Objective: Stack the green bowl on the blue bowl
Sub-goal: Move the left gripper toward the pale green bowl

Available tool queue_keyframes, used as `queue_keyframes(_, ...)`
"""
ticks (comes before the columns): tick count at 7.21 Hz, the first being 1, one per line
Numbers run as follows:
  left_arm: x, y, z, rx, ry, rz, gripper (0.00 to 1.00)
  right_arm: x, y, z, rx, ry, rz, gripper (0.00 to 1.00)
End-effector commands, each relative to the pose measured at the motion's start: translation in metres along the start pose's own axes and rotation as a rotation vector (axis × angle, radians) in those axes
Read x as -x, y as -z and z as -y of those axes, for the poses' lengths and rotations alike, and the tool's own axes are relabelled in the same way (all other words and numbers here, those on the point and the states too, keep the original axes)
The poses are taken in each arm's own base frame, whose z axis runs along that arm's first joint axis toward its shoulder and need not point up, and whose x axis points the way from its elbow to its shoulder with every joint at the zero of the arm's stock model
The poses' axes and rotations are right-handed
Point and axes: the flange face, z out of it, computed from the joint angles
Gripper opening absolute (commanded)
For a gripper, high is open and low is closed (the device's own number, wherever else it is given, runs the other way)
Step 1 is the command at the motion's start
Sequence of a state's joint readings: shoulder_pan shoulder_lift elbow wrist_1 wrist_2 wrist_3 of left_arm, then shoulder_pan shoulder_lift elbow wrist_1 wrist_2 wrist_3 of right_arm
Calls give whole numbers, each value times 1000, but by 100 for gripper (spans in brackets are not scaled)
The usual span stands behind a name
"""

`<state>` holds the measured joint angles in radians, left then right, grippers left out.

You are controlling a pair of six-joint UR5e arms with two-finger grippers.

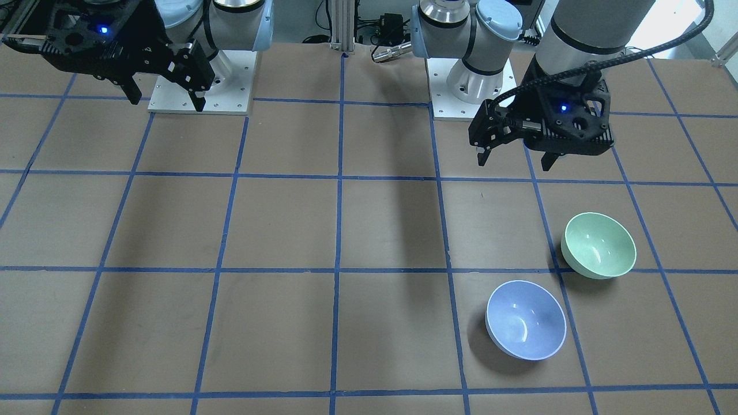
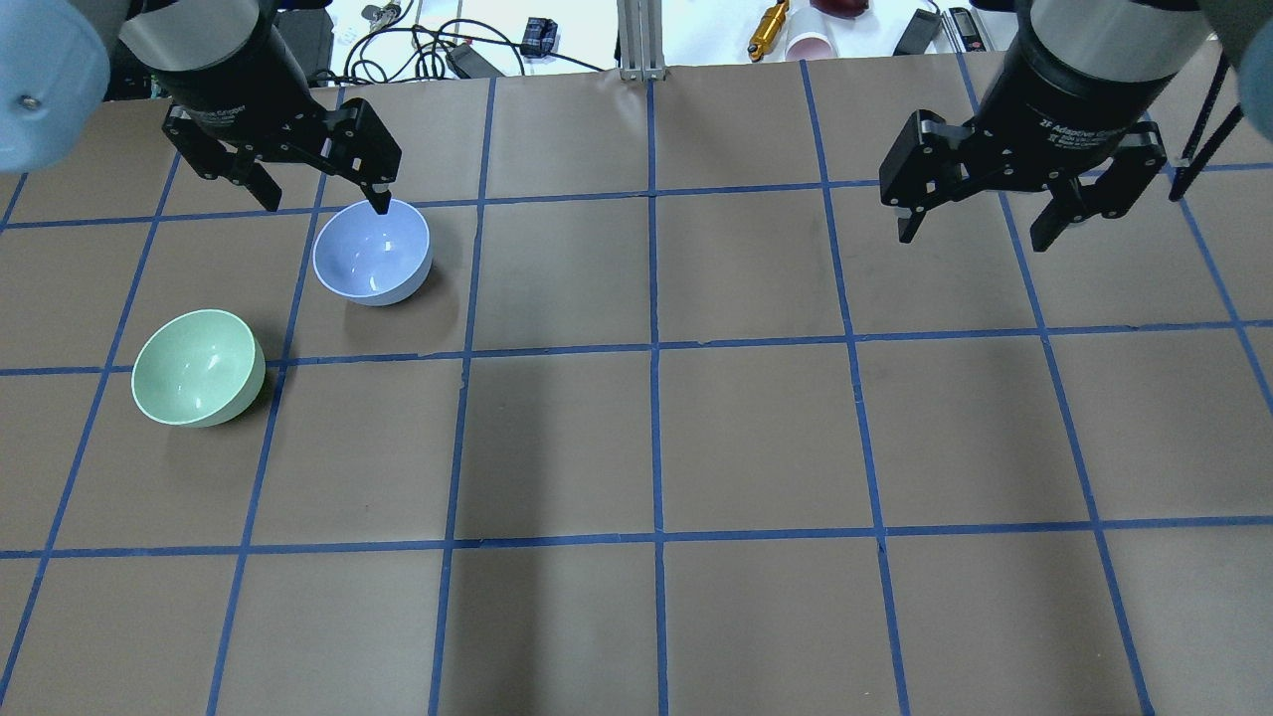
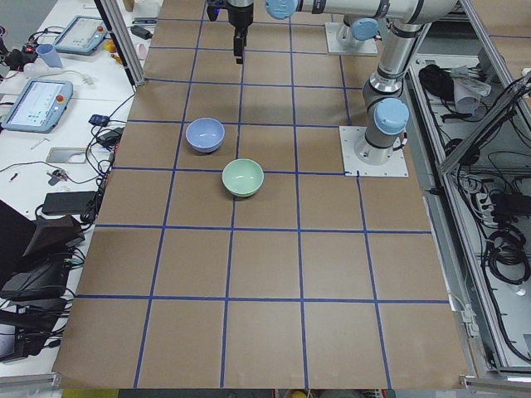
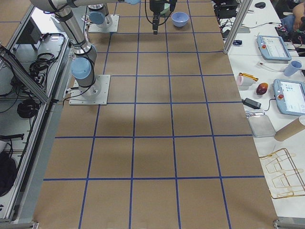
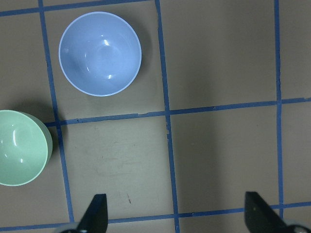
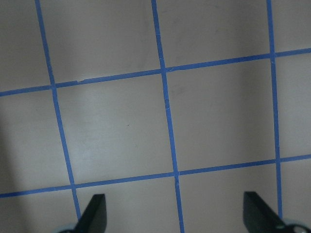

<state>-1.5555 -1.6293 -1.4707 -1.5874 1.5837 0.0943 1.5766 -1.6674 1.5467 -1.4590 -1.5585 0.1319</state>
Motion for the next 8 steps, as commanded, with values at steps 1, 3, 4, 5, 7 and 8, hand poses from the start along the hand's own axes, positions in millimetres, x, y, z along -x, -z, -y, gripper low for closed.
queue_keyframes(1, 24, -3, 4, 4, 39, 2, 100, 0, 0, 0, -2, 0, 0, 100)
queue_keyframes(3, 99, -12, 9, 26, 86, 1, 100, 0, 0, 0, 0, 0, 0, 100)
queue_keyframes(4, 137, -23, 11, 50, 141, -3, 100, 0, 0, 0, 0, 0, 0, 100)
queue_keyframes(5, 162, -33, 12, 69, 156, -10, 100, 0, 0, 0, -2, 0, 0, 100)
queue_keyframes(7, 194, -52, 9, 81, 88, -18, 100, 0, 0, 0, 0, 0, 0, 100)
queue_keyframes(8, 225, -64, 5, 70, 60, -17, 100, 0, 0, 0, 0, 0, 0, 100)
